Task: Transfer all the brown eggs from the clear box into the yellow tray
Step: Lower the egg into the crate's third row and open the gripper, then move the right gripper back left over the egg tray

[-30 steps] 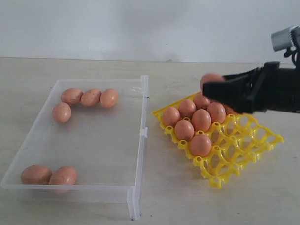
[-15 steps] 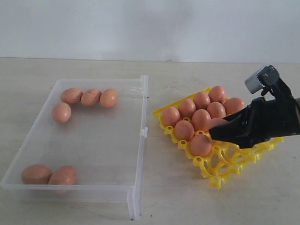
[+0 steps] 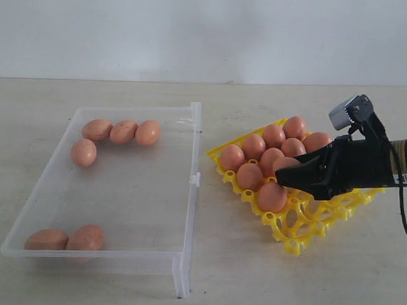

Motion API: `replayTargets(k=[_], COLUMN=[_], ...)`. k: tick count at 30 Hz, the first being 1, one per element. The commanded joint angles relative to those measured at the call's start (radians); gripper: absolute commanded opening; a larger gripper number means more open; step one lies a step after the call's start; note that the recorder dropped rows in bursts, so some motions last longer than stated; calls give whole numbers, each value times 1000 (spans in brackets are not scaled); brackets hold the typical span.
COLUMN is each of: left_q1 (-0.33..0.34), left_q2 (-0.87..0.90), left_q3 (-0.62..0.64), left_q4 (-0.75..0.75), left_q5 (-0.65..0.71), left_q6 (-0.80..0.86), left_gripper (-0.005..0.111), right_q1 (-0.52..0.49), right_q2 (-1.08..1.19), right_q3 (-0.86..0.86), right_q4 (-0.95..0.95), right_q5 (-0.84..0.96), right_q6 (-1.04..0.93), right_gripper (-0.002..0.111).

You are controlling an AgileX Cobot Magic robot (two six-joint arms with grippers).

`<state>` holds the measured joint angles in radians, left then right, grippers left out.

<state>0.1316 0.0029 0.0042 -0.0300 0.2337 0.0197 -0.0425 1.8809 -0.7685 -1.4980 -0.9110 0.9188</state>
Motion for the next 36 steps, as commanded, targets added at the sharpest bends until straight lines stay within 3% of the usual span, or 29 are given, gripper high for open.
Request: replayTargets(k=[1, 10, 20, 26, 36], left_q1=[-3, -3, -3, -3, -3], left_q2=[-3, -3, -3, -3, -3], left_q3=[-4, -4, -4, -4, -4], left_q4=[-5, -5, -5, -5, -5], left_q5=[-1, -1, -1, -1, -1], left_q6=[1, 1, 1, 1, 1], left_gripper=[-4, -4, -4, -4, -4], right_q1=[-7, -7, -7, -7, -7], right_q2=[3, 3, 3, 3, 3], right_q3=[-1, -1, -1, -1, -1], right_q4=[26, 118, 118, 131, 151], right_q5=[-22, -16, -11, -11, -18], right_q6=[-74, -109, -91, -91, -91], right_gripper=[0, 3, 50, 70, 71])
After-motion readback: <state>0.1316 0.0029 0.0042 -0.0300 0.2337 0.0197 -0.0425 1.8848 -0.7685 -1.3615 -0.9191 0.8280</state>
